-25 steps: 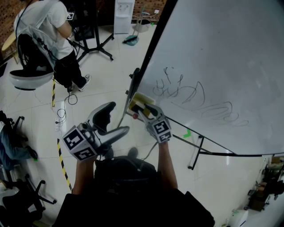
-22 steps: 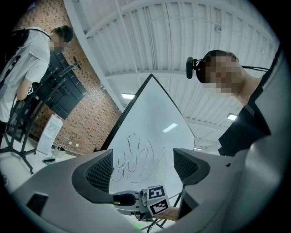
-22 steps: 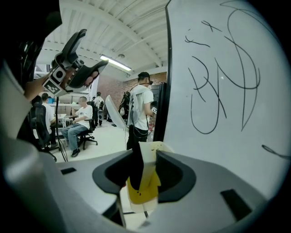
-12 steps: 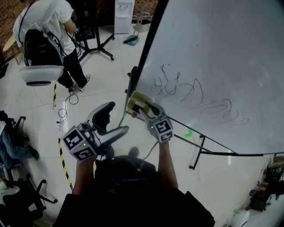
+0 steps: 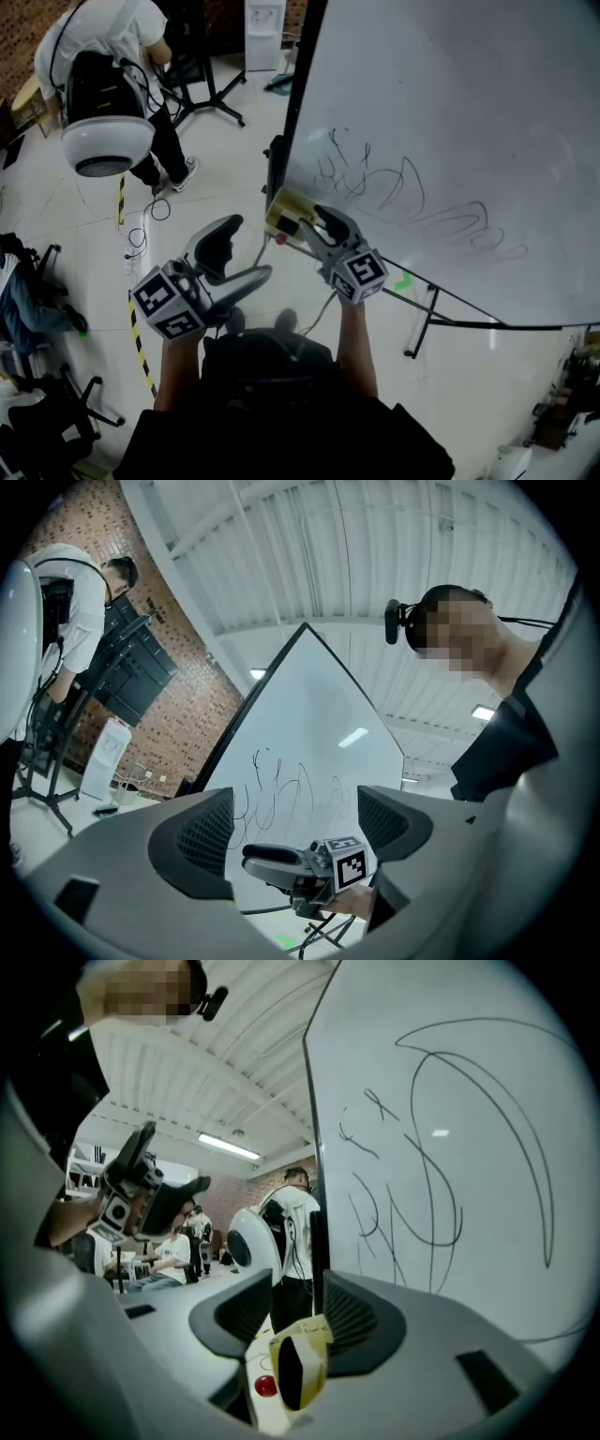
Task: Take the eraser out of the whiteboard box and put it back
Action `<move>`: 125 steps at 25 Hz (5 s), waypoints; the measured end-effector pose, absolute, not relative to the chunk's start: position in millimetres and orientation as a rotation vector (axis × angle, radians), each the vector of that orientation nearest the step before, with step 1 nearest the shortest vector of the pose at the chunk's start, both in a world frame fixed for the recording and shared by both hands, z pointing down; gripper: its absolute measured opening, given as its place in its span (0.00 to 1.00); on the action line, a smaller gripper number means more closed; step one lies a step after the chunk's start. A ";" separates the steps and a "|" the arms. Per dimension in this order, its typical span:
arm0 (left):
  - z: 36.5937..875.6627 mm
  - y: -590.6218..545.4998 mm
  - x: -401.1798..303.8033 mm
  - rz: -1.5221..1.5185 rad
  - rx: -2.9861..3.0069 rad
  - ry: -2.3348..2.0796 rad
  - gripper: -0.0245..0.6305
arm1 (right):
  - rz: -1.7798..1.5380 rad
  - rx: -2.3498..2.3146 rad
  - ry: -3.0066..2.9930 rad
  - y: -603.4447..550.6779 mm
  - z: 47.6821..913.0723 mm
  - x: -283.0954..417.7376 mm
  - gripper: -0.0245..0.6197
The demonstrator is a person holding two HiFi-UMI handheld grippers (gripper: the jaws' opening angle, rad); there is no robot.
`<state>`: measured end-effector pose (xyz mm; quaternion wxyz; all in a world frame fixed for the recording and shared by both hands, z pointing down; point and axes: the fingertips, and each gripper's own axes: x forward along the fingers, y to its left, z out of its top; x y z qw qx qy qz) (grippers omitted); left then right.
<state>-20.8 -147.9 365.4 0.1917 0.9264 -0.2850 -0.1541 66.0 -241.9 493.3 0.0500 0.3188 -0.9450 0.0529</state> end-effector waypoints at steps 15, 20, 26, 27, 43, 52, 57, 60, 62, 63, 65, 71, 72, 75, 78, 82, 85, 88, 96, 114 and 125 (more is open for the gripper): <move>370.5 -128.1 11.7 -0.334 2.572 -0.883 0.67 | 0.774 0.740 -3.351 -204.8 405.3 106.2 0.30; 374.7 -119.0 21.2 -0.295 2.548 -0.903 0.67 | 0.911 0.639 -3.412 -190.2 393.7 116.3 0.30; 382.0 -110.8 23.7 -0.296 2.522 -0.897 0.67 | 0.927 0.582 -3.441 -176.9 389.8 118.3 0.30; 381.8 -109.2 23.5 -0.300 2.526 -0.891 0.67 | 0.919 0.586 -3.442 -175.2 388.8 118.4 0.30; 360.7 -50.4 -52.7 -0.454 2.614 -0.692 0.67 | 0.630 0.839 -3.494 -89.4 336.9 72.2 0.25; 357.4 12.0 -103.6 -0.565 2.617 -0.544 0.67 | 0.551 1.028 -3.452 7.3 325.3 27.1 0.24; 367.7 40.1 -115.7 -0.578 2.568 -0.436 0.67 | 0.522 1.104 -3.404 42.5 320.3 13.4 0.24; 364.5 44.5 -117.5 -0.593 2.579 -0.433 0.67 | 0.479 1.114 -3.393 55.3 313.8 7.8 0.24; 361.5 46.9 -116.3 -0.596 2.588 -0.424 0.67 | 0.459 1.114 -3.399 61.1 308.1 5.9 0.24; 360.0 48.8 -115.4 -0.597 2.590 -0.415 0.67 | 0.449 1.112 -3.404 63.7 305.2 5.1 0.24; 355.7 51.4 -113.6 -0.604 2.600 -0.414 0.67 | 0.435 1.102 -3.415 68.7 300.1 4.0 0.24; 350.9 66.8 -98.3 -0.580 2.617 -0.414 0.67 | 0.426 1.081 -3.441 88.8 294.7 13.7 0.24; 350.0 71.2 -92.7 -0.575 2.621 -0.411 0.67 | 0.423 1.083 -3.445 94.0 294.0 18.5 0.24; 347.9 87.3 -73.8 -0.557 2.630 -0.411 0.67 | 0.420 1.096 -3.460 112.1 294.2 37.7 0.24; 344.5 108.0 -57.0 -0.537 2.632 -0.429 0.67 | 0.426 1.097 -3.489 133.2 294.0 58.4 0.24; 336.1 135.9 -31.3 -0.504 2.654 -0.462 0.67 | 0.374 1.071 -3.531 160.6 282.7 88.0 0.24; 326.2 155.2 -11.1 -0.494 2.676 -0.483 0.67 | 0.371 1.033 -3.576 180.3 273.9 111.7 0.24; 321.3 175.6 5.8 -0.495 2.694 -0.510 0.67 | 0.361 0.986 -3.614 198.2 270.4 129.5 0.24; 327.2 225.3 35.8 -0.425 2.700 -0.560 0.67 | 0.406 0.859 -3.685 235.7 277.6 156.7 0.24; 321.0 237.7 -0.1 -0.443 2.718 -0.560 0.67 | 0.329 0.890 -3.670 246.5 270.9 127.4 0.23; 323.7 233.7 -71.7 -0.521 2.684 -0.519 0.67 | 0.346 1.040 -3.557 253.5 274.2 55.9 0.22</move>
